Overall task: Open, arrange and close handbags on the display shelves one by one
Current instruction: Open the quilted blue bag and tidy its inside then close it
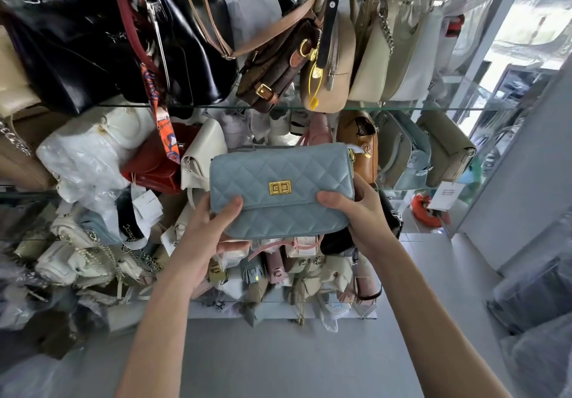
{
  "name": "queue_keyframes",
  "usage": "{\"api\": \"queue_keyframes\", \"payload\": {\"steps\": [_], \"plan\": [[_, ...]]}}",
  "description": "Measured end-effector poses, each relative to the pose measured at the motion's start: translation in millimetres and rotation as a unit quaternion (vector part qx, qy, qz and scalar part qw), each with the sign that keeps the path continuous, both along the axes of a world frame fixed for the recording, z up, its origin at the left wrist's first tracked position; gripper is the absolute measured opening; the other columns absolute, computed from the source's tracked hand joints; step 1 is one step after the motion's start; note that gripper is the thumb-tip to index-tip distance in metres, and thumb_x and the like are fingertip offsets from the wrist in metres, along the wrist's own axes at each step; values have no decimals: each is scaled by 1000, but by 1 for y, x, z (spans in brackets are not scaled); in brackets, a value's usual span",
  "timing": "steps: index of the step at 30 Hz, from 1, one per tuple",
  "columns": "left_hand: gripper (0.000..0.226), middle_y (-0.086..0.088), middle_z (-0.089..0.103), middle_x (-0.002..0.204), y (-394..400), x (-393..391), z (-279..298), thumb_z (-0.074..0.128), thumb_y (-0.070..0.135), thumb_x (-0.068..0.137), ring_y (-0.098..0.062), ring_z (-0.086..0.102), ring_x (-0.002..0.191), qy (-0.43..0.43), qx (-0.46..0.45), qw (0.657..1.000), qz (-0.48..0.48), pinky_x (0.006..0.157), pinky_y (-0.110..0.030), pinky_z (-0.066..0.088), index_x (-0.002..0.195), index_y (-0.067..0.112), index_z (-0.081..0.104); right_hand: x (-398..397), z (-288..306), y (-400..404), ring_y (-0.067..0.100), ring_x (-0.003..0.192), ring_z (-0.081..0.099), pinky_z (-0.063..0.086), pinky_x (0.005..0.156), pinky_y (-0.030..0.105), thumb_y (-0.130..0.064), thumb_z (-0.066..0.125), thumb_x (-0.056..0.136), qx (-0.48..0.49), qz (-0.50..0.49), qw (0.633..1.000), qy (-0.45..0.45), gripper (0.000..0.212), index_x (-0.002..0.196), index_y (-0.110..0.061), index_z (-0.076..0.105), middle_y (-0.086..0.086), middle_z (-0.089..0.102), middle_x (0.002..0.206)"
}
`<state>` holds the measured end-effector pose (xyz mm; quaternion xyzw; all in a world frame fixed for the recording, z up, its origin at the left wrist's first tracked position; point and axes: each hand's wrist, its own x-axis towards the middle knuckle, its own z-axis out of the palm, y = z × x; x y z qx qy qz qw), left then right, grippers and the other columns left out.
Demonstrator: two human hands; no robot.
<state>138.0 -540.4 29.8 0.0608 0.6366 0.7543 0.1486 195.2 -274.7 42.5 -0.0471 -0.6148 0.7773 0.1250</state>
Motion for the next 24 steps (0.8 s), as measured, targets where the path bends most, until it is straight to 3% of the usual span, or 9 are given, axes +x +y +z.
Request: {"api": "queue_keyframes", "payload": {"steps": [4, 7, 10, 12, 14, 16, 19, 22, 24], "plan": [[63, -3, 67, 134, 1, -7, 2, 74, 46, 80, -28, 70, 116, 1, -3, 1000, -4, 81, -48, 63, 138, 31, 54, 3, -4, -7, 34, 109, 73, 61, 85, 43, -24, 92, 57, -27, -7, 1000, 7, 77, 127, -9, 63, 13, 75, 120], [56, -4, 66, 135, 10, -8, 4, 69, 42, 87, -29, 71, 114, -4, 4, 1000, 8, 83, -44, 64, 139, 31, 52, 5, -2, -13, 35, 109, 72, 62, 86, 47, -21, 95, 56, -27, -38, 999, 28, 79, 128, -11, 62, 13, 74, 119], [50, -20, 65, 132, 24, -8, 12, 57, 44, 98, -44, 75, 98, -53, -1, 999, -9, 81, -46, 65, 144, 30, 41, 8, 2, -21, 19, 108, 71, 62, 85, 40, -21, 100, 58, 88, -111, 988, 58, 78, 126, -21, 62, -3, 72, 117], [42, -34, 64, 126, 30, -11, 24, 42, 55, 103, -50, 73, 97, -132, 38, 990, -43, 81, -55, 63, 134, 26, 42, 11, 1, -31, 6, 102, 67, 58, 83, 25, -20, 102, 59, 195, -150, 963, 107, 72, 120, -25, 62, -15, 69, 109], [67, -36, 62, 128, 35, -16, 37, 30, 71, 99, -50, 71, 104, -191, 94, 972, -98, 82, -61, 61, 135, 17, 45, 14, -5, -41, 9, 104, 65, 54, 85, 23, -20, 102, 57, 302, -161, 921, 187, 74, 119, -27, 61, -17, 67, 111], [89, -29, 62, 136, 39, -20, 46, 34, 78, 93, -45, 65, 120, -197, 124, 960, -156, 91, -63, 57, 142, 7, 52, 13, -14, -50, 22, 113, 62, 52, 96, 34, -22, 101, 57, 416, -168, 852, 269, 79, 126, -20, 63, -11, 65, 125], [69, -25, 65, 134, 42, -20, 52, 58, 49, 94, -36, 69, 115, -189, 134, 959, -162, 93, -53, 59, 144, 1, 54, 9, -26, -54, 34, 120, 60, 47, 105, 50, -34, 99, 65, 513, -172, 766, 346, 78, 130, -13, 62, 5, 65, 134], [69, -22, 64, 136, 37, -26, 52, 66, 32, 85, -36, 67, 115, -205, 115, 959, -157, 95, -49, 57, 145, 2, 53, 12, -29, -52, 33, 126, 59, 43, 106, 58, -45, 93, 69, 548, -144, 745, 353, 76, 131, -16, 61, 8, 63, 138], [70, -20, 64, 138, 34, -31, 52, 64, 28, 79, -37, 63, 122, -183, 76, 969, -148, 103, -48, 51, 144, 4, 55, 17, -29, -48, 29, 133, 53, 42, 109, 56, -50, 91, 68, 532, -114, 775, 322, 74, 129, -17, 67, 6, 58, 143]]}}
